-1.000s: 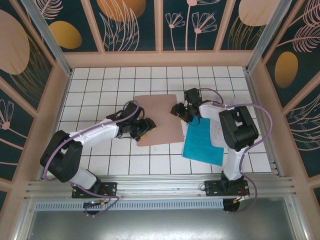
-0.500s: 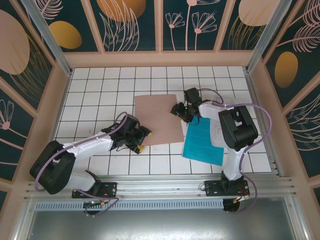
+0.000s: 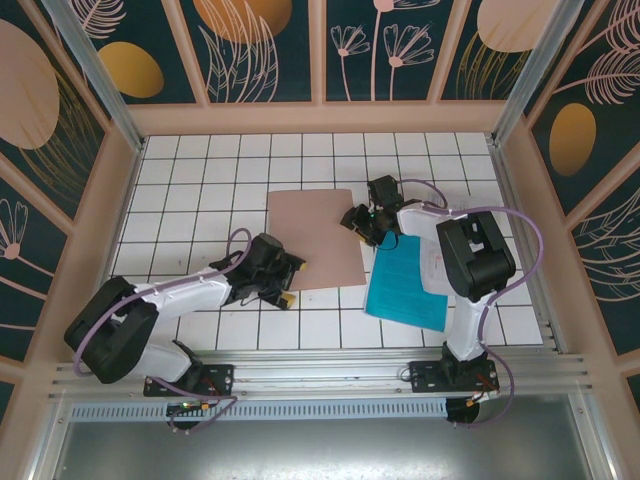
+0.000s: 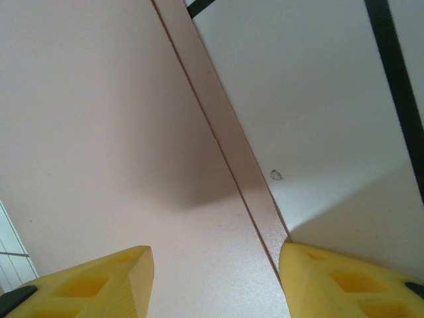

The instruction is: Put the files into the folder

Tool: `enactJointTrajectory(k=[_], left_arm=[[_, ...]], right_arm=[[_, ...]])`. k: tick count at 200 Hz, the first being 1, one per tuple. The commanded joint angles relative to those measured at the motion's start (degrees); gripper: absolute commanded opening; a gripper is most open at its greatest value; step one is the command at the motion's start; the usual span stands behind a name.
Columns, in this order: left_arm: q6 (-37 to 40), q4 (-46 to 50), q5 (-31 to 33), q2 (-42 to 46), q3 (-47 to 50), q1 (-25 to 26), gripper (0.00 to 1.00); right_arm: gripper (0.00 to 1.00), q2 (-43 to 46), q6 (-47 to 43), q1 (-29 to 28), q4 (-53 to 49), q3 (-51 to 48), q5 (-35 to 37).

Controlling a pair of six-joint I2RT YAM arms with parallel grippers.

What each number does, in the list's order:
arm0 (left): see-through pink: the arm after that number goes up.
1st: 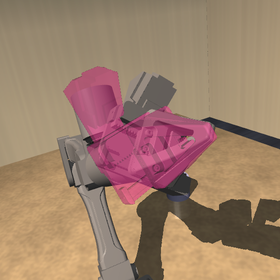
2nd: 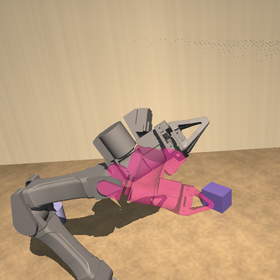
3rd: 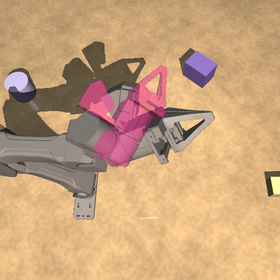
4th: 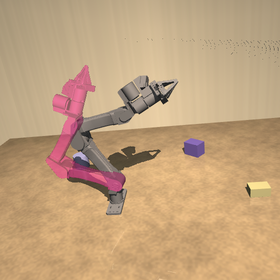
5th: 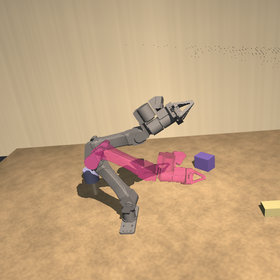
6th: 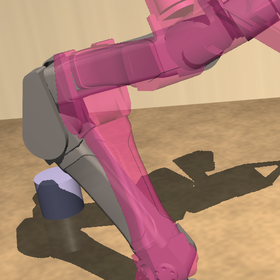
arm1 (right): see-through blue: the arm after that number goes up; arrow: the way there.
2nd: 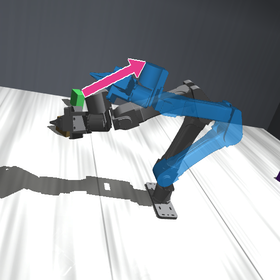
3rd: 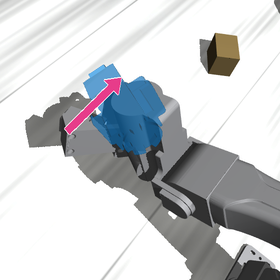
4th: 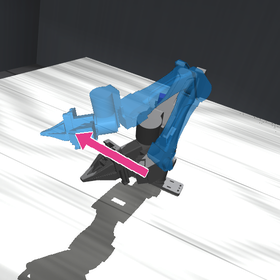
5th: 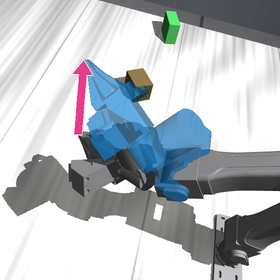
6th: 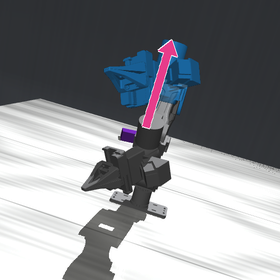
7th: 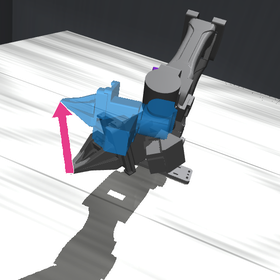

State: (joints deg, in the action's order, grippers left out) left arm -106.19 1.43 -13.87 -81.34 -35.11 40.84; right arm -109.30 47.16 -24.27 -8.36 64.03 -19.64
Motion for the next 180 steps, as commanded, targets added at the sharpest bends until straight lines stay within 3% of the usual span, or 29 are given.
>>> enactJointTrajectory(k=[1, 120, 180], left_arm=[[-1.8, -4.4, 2.4, -2.0, 0.4, 0.3, 0.78], [-2.4, -21.0, 7.2, -3.9, 5.6, 0.3, 0.69], [-2.0, -24.4, 8.1, -3.0, 6.8, 0.3, 0.56]], right_arm=[[0.56, -2.7, 1.9, -1.0, -4.7, -1.8, -1.3], [0.56, -3.0, 2.6, -1.0, -4.0, -2.1, -3.4], [0.56, -3.5, 2.8, -0.8, -3.6, -2.1, -4.2]])
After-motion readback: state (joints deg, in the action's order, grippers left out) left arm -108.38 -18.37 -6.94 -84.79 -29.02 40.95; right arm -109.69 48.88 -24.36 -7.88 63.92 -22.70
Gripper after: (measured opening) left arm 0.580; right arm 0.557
